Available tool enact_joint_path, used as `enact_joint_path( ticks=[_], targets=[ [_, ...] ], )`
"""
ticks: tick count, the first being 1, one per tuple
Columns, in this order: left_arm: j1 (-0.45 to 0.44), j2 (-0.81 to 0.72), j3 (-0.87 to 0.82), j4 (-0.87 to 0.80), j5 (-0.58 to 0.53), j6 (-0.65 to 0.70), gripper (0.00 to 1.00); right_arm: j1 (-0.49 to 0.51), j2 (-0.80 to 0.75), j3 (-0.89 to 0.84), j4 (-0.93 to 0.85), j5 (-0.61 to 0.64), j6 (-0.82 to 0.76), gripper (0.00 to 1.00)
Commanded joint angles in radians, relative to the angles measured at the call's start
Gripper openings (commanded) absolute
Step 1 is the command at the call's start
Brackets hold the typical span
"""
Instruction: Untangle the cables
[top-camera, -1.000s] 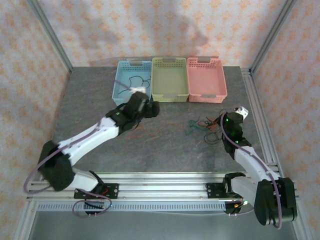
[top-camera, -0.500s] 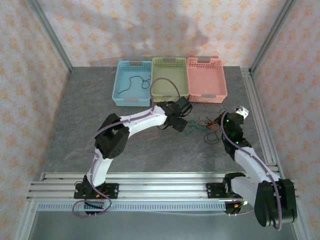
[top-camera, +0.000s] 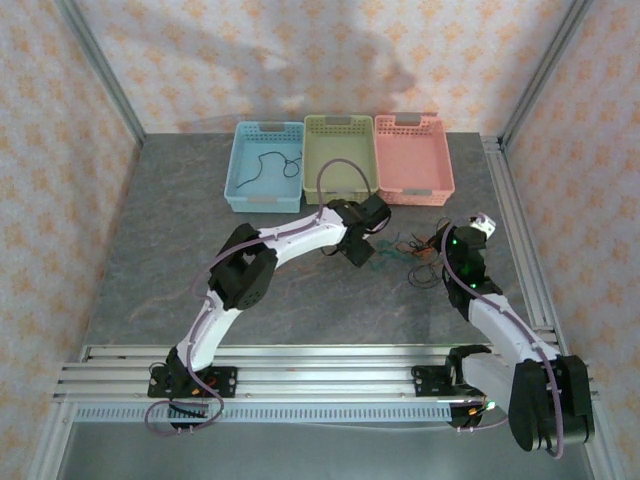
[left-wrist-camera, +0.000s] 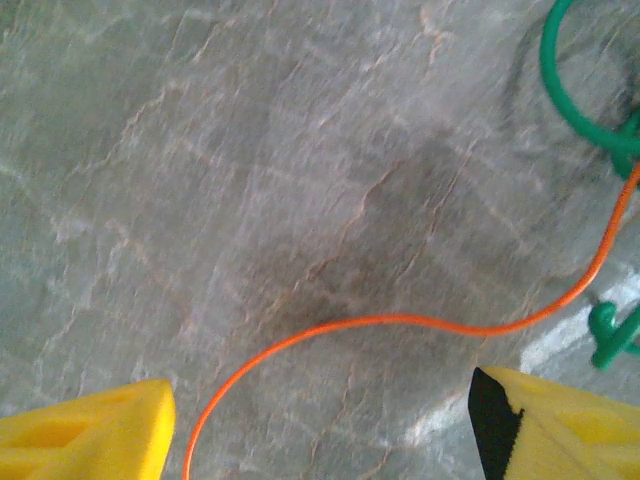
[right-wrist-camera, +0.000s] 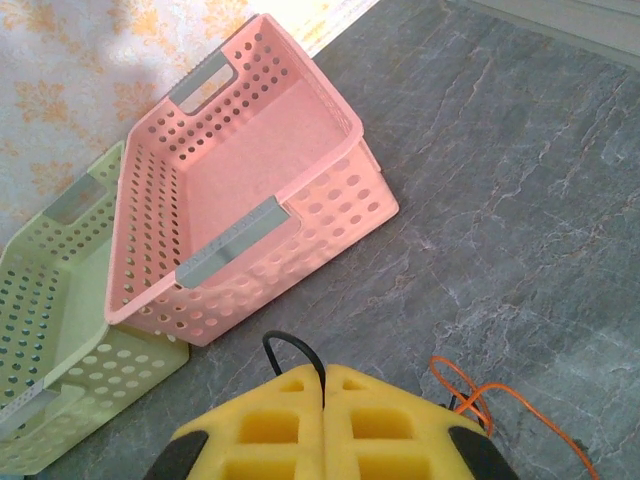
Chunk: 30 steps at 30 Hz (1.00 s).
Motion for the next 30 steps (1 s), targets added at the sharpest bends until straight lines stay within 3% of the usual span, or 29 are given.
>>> enact_joint_path(
  ticks=[1,9,14,30],
  targets=[
    [0.003,0.046,0.064,-0.068,0.013,0.054,0.78,0.005,0.004,-0.005,0.039,-0.009,0.013,0.00],
    [0.004,0.119,0.161,-0.100,0.025,0.073,0.76,0.005,0.007,0.000,0.040,-0.019,0.012,0.00],
    [0.002,0.159,0.200,-0.115,0.041,0.076,0.68,0.005,0.018,0.000,0.045,-0.021,0.011,0.00],
    [0.017,0.126,0.109,-0.076,0.156,0.052,0.63,0.005,0.012,0.000,0.047,-0.027,0.011,0.00]
  ],
)
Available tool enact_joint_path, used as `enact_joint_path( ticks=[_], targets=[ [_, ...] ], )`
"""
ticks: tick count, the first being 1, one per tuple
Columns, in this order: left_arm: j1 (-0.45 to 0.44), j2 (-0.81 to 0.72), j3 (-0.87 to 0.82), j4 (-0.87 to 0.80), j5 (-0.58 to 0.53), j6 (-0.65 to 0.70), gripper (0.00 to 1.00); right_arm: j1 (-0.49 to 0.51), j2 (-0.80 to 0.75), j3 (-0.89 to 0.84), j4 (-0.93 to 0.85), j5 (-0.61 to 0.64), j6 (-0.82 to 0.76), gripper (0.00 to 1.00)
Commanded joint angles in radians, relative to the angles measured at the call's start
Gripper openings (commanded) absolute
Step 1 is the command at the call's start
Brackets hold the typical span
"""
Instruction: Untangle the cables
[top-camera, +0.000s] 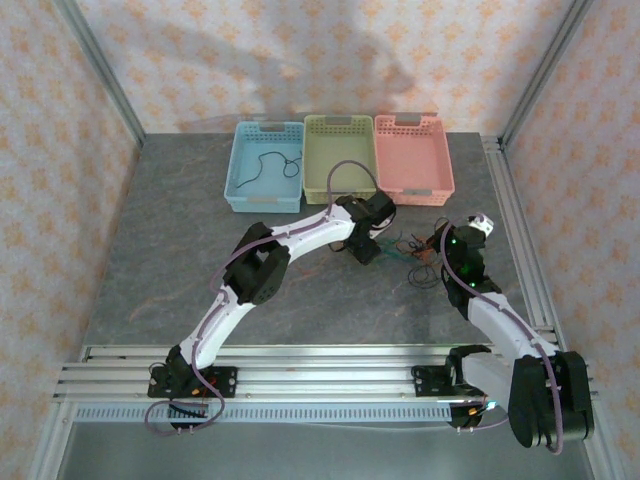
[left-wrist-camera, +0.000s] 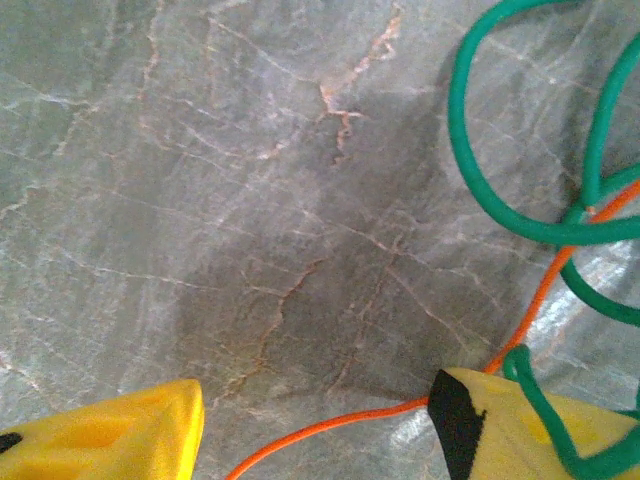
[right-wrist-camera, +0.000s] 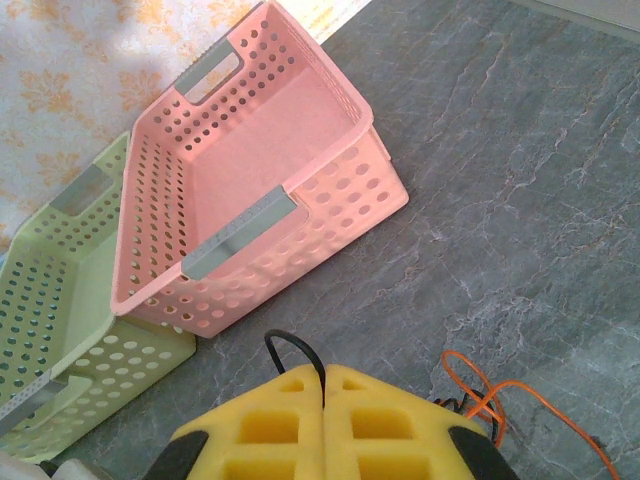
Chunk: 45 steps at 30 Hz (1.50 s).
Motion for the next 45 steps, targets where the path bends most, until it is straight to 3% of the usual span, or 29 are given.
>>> enact_joint_path(
  ticks=[1,10,17,22,30,45],
  targets=[
    [0.003,-0.017,-0.064,-0.022,0.038,-0.004,0.62,0.005,-0.007,0.000,0.032,-0.004,0.004,0.00],
    [0.022,-0.081,-0.174,0.034,0.047,-0.031,0.38,0.005,-0.013,-0.002,0.031,-0.004,0.003,0.00],
    [0.025,-0.158,-0.237,0.082,0.030,-0.065,0.00,0.005,-0.010,-0.002,0.032,-0.004,0.004,0.00],
    [0.027,-0.239,-0.289,0.115,-0.055,-0.107,0.00,0.005,-0.011,-0.002,0.031,0.000,0.002,0.00],
    [0.052,-0.425,-0.441,0.166,-0.310,-0.242,0.00,0.005,-0.031,-0.005,0.006,0.043,-0.002,0.00],
    [0.280,-0.819,-0.802,0.210,-0.553,-0.491,0.00,0.005,-0.058,-0.004,-0.073,0.171,0.001,0.00]
  ],
)
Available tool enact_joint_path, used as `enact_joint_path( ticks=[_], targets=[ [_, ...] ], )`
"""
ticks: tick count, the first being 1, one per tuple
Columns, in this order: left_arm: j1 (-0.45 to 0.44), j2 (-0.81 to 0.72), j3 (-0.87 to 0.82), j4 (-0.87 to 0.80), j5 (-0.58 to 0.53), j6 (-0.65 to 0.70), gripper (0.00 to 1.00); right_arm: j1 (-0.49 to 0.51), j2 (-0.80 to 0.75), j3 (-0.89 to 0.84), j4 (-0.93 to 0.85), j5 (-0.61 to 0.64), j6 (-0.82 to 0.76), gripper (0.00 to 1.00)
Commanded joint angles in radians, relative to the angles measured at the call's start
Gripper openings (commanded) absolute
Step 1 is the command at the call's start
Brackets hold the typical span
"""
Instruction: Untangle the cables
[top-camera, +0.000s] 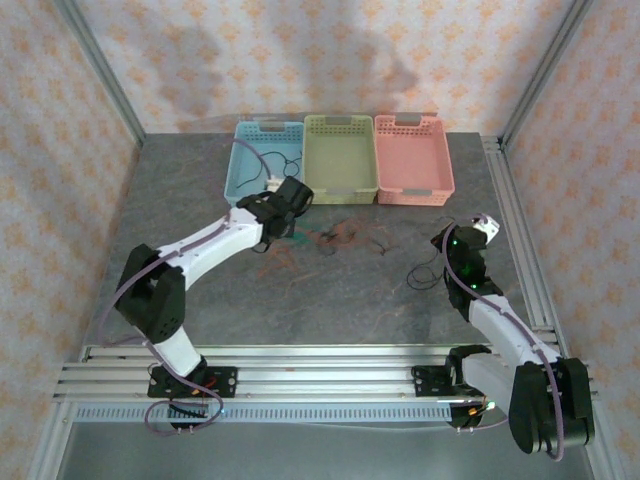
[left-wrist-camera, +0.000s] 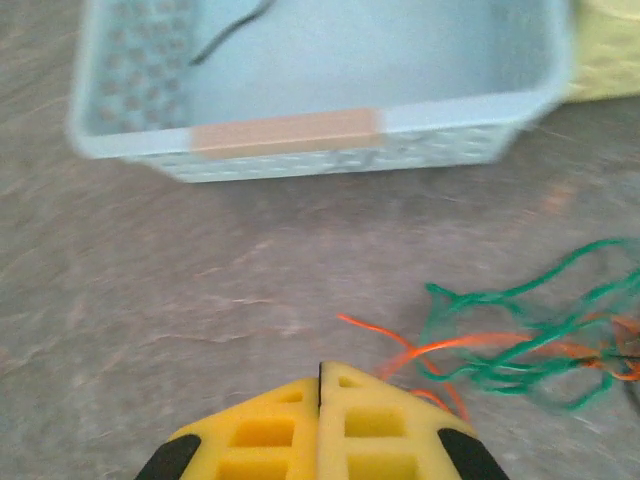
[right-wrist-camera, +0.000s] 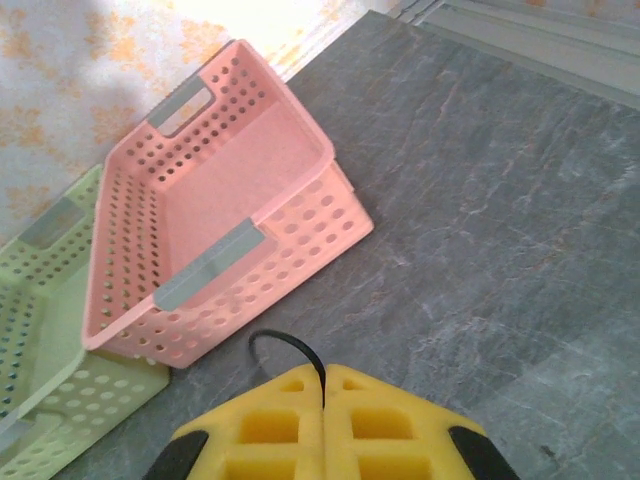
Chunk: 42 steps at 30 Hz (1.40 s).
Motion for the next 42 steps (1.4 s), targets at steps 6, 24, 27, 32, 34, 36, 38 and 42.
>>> enact_joint_path(
  ticks=[6,24,27,32,34,36,38,42],
  targets=[
    [0.149,-0.215,-0.185,0.060,-0.030,-0.128,0.00,0.005,-0.038,-0.008,-0.044,0.091,0.006,0.00],
    [0.082,-0.300,-0.273,0.138,0.176,-0.140,0.00,0.023,-0.002,0.006,0.055,-0.143,0.017,0.00],
    [0.065,-0.324,-0.316,0.177,0.180,-0.140,0.00,0.062,0.006,0.018,0.058,-0.140,-0.012,0.00],
    [0.061,-0.362,-0.395,0.256,0.177,-0.174,0.00,0.136,-0.010,0.056,0.047,-0.167,-0.049,0.00],
    [0.061,-0.378,-0.423,0.277,0.155,-0.184,0.00,0.169,-0.045,0.096,0.008,-0.164,-0.046,0.00],
    [0.068,-0.392,-0.427,0.278,0.150,-0.191,0.00,0.207,-0.066,0.166,-0.044,-0.152,-0.048,0.00],
    [0.067,-0.412,-0.438,0.291,0.135,-0.195,0.00,0.249,-0.067,0.267,-0.096,-0.141,-0.046,0.00],
    [0.074,-0.450,-0.456,0.287,0.122,-0.205,0.00,0.347,0.014,0.531,-0.178,-0.116,-0.050,0.00]
  ],
)
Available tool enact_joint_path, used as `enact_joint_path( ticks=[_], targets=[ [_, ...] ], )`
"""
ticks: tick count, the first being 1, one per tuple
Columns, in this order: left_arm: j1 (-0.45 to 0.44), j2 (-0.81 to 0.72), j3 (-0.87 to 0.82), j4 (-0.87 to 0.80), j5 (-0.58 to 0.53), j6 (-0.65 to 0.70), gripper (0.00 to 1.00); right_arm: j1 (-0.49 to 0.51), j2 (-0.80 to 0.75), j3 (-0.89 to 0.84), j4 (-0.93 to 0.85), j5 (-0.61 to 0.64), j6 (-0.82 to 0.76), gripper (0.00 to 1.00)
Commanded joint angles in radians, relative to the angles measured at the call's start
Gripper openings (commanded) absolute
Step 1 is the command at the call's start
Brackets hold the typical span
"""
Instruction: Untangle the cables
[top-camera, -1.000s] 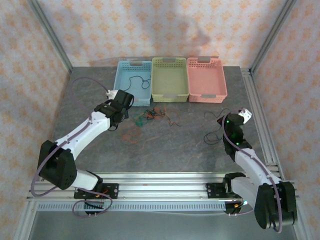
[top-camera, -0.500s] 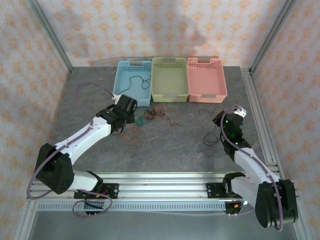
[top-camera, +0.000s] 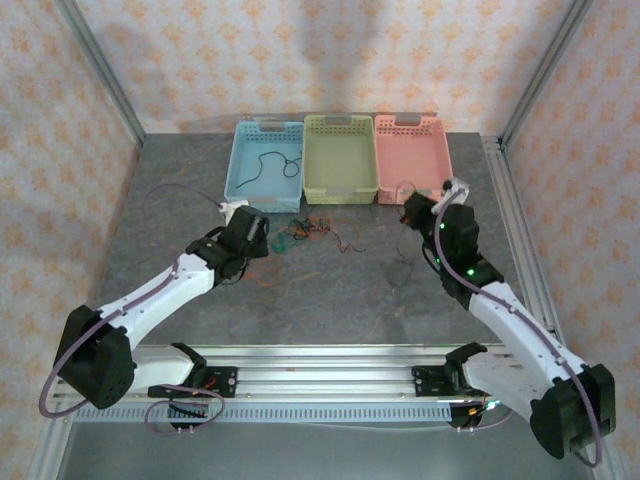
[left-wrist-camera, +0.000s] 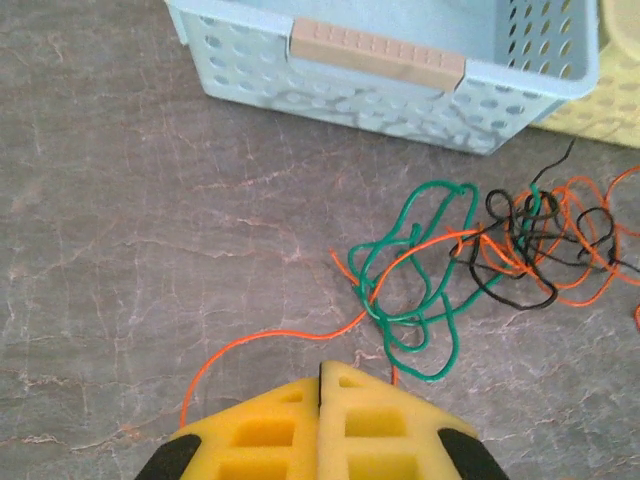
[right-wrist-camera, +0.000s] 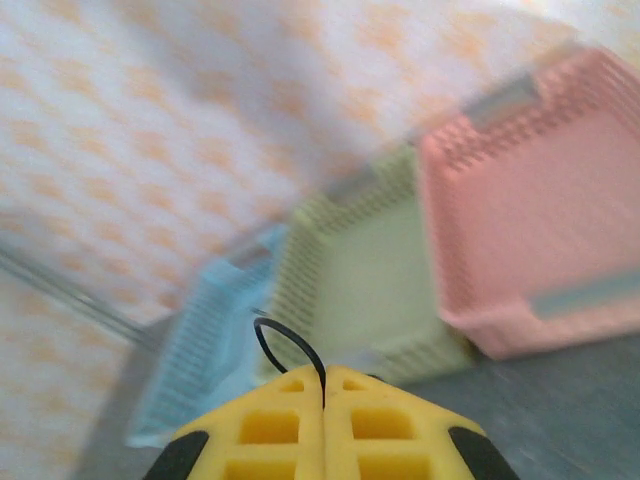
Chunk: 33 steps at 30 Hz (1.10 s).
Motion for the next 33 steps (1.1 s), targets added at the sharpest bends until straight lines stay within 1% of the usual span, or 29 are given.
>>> enact_joint_path(
  ticks=[1,4,9,12,14,18,23,26,28,33],
  targets=[
    [0.014,-0.047,-0.026,0.031,-0.050,-0.030,0.00,0.074,0.065,0.229,-0.059,0.026,-0.029,0.00],
    [0.029,-0.051,-0.030,0.024,-0.065,-0.041,0.00,0.129,0.198,0.473,-0.087,0.012,-0.044,0.00],
    [0.072,-0.063,-0.045,0.012,-0.062,-0.071,0.00,0.171,0.482,0.859,-0.087,-0.032,-0.016,0.00],
    [0.079,-0.079,-0.062,0.021,-0.087,-0.073,0.00,0.186,0.670,1.026,-0.029,-0.044,0.021,0.00],
    [0.085,-0.089,-0.072,0.026,-0.096,-0.077,0.00,0.193,0.801,1.136,-0.002,-0.081,0.042,0.00],
    [0.092,-0.112,-0.085,0.040,-0.083,-0.072,0.00,0.195,1.052,1.349,0.057,-0.138,0.093,0.00],
    [0.095,-0.115,-0.079,0.038,-0.087,-0.065,0.00,0.207,1.319,1.643,0.002,-0.153,0.135,0.00],
    [0.096,-0.125,-0.082,0.037,-0.094,-0.065,0.00,0.211,1.413,1.710,0.007,-0.132,0.138,0.00],
    [0.097,-0.128,-0.081,0.038,-0.091,-0.067,0.00,0.211,1.451,1.709,0.015,-0.112,0.135,0.00],
    [0.097,-0.138,-0.079,0.037,-0.086,-0.070,0.00,0.212,1.500,1.570,0.077,-0.080,0.149,0.00]
  ],
)
